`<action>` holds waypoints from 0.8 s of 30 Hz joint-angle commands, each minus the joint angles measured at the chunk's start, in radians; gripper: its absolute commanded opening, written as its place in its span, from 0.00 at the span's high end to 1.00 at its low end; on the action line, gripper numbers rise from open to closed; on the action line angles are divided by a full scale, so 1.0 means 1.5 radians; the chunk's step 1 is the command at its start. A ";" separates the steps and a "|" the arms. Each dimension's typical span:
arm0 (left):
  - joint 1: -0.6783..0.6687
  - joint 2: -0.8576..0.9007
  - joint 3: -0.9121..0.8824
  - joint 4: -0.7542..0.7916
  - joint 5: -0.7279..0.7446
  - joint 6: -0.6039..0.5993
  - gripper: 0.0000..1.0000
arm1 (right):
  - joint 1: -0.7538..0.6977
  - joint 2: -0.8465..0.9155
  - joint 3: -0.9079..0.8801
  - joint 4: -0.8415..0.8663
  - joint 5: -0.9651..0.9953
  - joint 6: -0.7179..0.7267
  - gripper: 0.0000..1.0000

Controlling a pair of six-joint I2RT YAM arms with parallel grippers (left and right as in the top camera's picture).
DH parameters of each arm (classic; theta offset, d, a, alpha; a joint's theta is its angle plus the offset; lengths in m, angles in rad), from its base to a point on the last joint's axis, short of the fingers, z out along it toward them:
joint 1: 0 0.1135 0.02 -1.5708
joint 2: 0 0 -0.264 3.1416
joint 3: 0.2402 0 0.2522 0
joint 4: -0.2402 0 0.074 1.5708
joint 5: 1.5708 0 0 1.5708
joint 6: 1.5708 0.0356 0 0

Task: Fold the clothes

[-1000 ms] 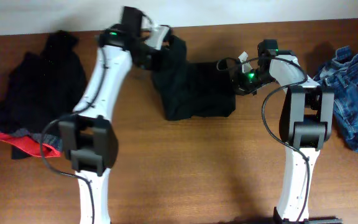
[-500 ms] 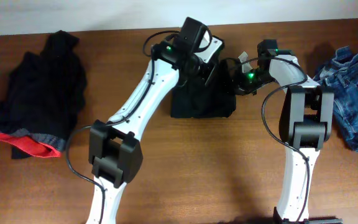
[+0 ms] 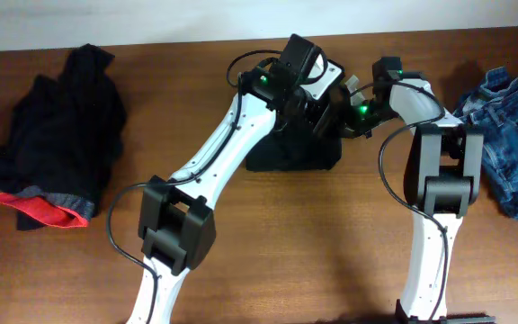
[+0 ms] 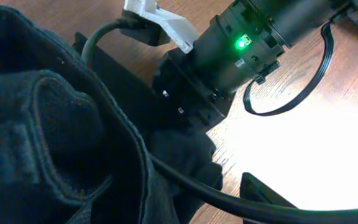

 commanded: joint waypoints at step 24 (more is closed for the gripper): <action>-0.035 0.048 0.007 0.044 0.025 0.003 0.29 | -0.208 0.008 0.325 -0.164 0.052 0.063 0.89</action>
